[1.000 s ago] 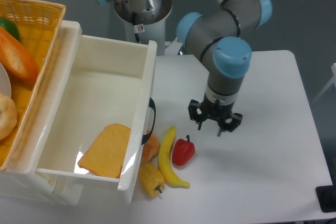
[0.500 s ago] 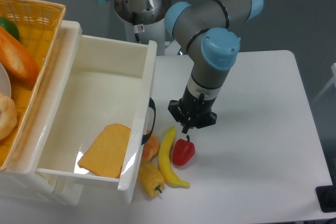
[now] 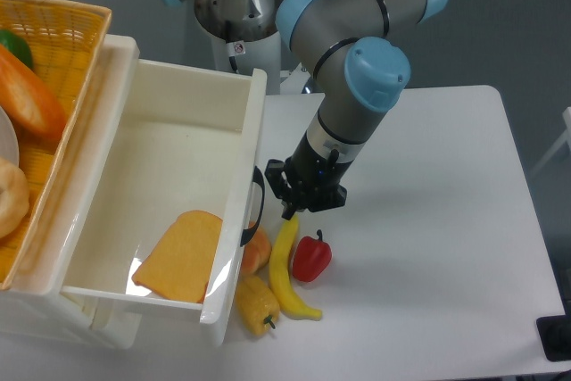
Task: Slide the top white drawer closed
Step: 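Lower the gripper against the drawer's front panel edge, then push the white drawer inward into the cabinet with the gripper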
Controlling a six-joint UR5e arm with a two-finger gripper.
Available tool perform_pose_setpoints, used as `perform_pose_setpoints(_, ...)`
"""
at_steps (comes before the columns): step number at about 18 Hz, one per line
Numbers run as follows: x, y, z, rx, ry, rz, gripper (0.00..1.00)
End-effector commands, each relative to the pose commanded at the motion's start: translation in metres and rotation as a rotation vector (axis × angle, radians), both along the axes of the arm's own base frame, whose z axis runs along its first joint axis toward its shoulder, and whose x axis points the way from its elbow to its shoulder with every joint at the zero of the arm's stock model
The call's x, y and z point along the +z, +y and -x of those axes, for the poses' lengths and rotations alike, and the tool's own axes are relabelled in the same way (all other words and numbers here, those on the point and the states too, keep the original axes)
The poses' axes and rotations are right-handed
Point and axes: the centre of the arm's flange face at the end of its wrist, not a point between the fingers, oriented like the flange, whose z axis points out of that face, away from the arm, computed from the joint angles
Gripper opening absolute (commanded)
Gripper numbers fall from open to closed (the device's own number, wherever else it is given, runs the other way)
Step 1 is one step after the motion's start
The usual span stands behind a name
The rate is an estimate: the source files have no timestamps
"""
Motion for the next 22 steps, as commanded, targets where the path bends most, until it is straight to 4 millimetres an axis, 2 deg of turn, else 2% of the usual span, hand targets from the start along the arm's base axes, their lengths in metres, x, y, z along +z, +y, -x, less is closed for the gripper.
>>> perform_pose_setpoints(12,0.000,0.006,-0.008,-0.010,-0.023,-0.012,0.00)
perform_pose_setpoints(22,0.003,0.017,-0.024,-0.030,-0.024,-0.012,0.00)
